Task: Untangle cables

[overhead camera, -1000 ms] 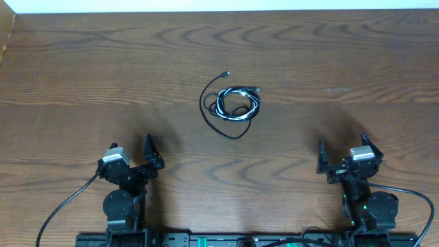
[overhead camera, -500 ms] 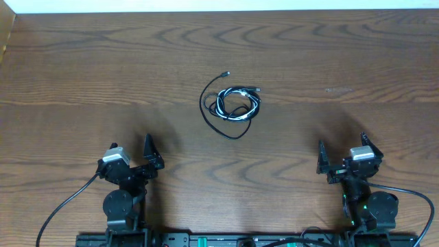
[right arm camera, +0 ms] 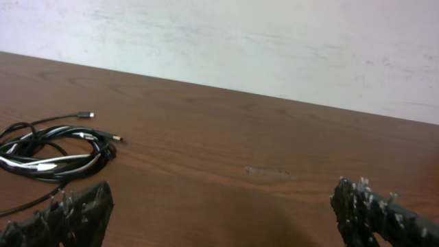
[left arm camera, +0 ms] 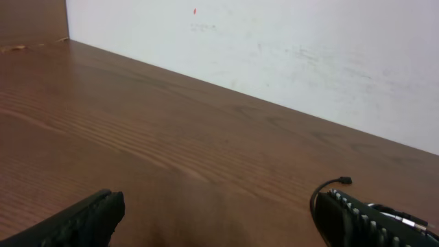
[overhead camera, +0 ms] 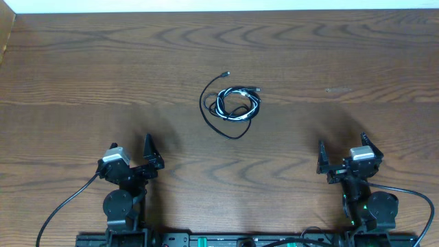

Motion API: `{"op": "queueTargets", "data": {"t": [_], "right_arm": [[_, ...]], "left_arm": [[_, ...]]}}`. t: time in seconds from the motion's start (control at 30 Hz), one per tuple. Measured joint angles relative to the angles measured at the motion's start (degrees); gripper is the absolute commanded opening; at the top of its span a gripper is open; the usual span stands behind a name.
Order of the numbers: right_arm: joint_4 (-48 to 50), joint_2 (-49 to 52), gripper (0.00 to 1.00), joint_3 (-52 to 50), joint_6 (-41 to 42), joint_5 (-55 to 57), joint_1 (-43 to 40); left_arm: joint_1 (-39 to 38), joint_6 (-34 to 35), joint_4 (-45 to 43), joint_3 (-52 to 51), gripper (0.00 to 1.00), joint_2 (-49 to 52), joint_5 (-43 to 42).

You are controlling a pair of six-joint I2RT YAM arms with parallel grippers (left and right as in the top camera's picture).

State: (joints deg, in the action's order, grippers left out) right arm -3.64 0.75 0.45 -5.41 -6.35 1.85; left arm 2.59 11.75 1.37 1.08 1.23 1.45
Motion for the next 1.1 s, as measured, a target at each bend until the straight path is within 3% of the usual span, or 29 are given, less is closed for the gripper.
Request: {"op": "queueTargets", "data": {"t": [0.8, 1.1], "right_arm": [[1.8, 0.1, 0.99, 0.0, 0.0, -1.8, 0.0], [1.7, 3.1, 0.99, 2.1, 0.0, -2.9, 0.0]], "left_arm": [[0.0, 0.0, 2.3, 1.3, 0.95, 0.3, 0.0], [0.0, 0.0, 4.3, 7.3, 0.95, 10.0, 0.1]]}}
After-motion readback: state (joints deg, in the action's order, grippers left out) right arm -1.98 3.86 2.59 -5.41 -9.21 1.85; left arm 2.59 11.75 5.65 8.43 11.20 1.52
